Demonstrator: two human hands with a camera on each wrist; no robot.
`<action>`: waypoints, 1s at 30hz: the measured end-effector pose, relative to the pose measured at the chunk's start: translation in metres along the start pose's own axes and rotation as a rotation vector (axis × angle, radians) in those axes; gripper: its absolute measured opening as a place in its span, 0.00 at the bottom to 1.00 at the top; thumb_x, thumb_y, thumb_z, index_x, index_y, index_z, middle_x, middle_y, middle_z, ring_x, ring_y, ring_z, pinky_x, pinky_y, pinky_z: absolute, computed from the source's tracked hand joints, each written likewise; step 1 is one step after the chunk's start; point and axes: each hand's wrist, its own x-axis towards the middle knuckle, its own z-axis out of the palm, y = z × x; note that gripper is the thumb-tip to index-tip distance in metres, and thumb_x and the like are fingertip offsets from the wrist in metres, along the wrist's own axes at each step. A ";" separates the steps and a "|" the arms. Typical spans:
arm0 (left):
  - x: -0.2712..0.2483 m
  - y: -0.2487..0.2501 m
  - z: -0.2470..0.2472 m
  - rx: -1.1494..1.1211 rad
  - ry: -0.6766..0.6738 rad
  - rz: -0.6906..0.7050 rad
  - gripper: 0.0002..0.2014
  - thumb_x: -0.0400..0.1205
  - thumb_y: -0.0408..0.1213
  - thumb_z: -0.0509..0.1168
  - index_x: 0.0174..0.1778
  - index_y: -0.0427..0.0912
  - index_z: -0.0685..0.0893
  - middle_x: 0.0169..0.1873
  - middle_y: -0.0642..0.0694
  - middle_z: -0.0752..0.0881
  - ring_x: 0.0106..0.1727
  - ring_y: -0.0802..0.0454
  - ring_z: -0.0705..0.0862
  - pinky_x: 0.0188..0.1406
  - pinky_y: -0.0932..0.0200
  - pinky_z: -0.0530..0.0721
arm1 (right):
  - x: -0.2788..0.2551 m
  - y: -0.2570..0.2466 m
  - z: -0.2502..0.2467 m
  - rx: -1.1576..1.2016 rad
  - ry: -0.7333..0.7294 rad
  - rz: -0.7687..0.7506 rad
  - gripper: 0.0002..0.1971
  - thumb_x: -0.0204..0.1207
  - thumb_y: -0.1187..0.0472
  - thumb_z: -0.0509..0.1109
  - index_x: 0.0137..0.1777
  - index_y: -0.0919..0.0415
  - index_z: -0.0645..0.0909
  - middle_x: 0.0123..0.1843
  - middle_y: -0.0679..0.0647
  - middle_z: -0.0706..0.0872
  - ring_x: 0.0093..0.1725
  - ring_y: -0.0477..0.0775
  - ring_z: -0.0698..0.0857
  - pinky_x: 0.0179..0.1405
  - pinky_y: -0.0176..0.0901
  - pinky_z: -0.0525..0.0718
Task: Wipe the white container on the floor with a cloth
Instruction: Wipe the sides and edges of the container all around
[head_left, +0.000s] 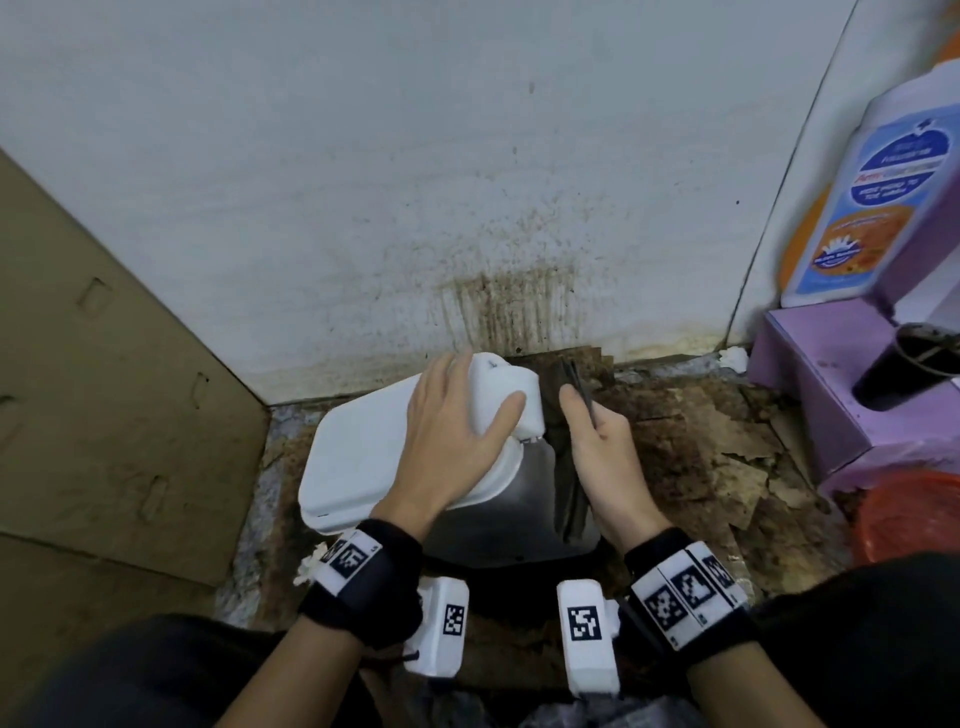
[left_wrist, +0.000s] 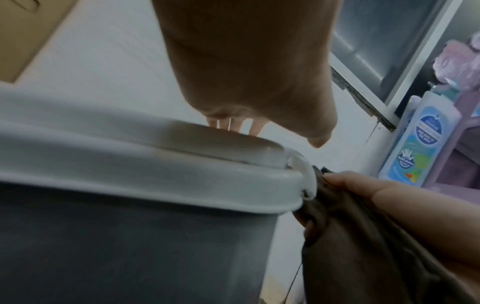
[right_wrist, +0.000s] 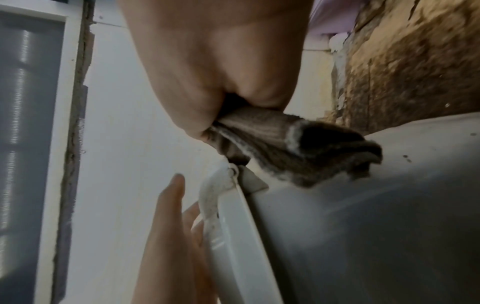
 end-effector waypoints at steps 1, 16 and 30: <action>0.004 0.002 -0.002 -0.031 -0.005 -0.033 0.37 0.80 0.72 0.56 0.79 0.51 0.72 0.74 0.55 0.73 0.78 0.53 0.69 0.74 0.56 0.65 | 0.001 -0.001 0.007 -0.009 -0.026 -0.009 0.25 0.87 0.42 0.64 0.52 0.66 0.87 0.47 0.79 0.84 0.43 0.65 0.86 0.44 0.56 0.78; 0.013 -0.058 -0.038 -0.101 0.014 -0.234 0.45 0.78 0.68 0.68 0.89 0.52 0.65 0.84 0.53 0.69 0.84 0.54 0.64 0.77 0.57 0.62 | 0.020 0.020 0.098 -0.239 0.109 -0.018 0.24 0.89 0.37 0.55 0.46 0.54 0.82 0.53 0.61 0.86 0.60 0.60 0.84 0.60 0.56 0.82; 0.016 -0.078 -0.045 -0.136 0.049 -0.226 0.42 0.74 0.70 0.65 0.85 0.58 0.70 0.76 0.63 0.72 0.81 0.60 0.66 0.76 0.63 0.62 | 0.006 0.069 0.118 -0.508 -0.079 -0.320 0.26 0.92 0.56 0.54 0.89 0.54 0.61 0.90 0.54 0.58 0.89 0.50 0.55 0.89 0.51 0.58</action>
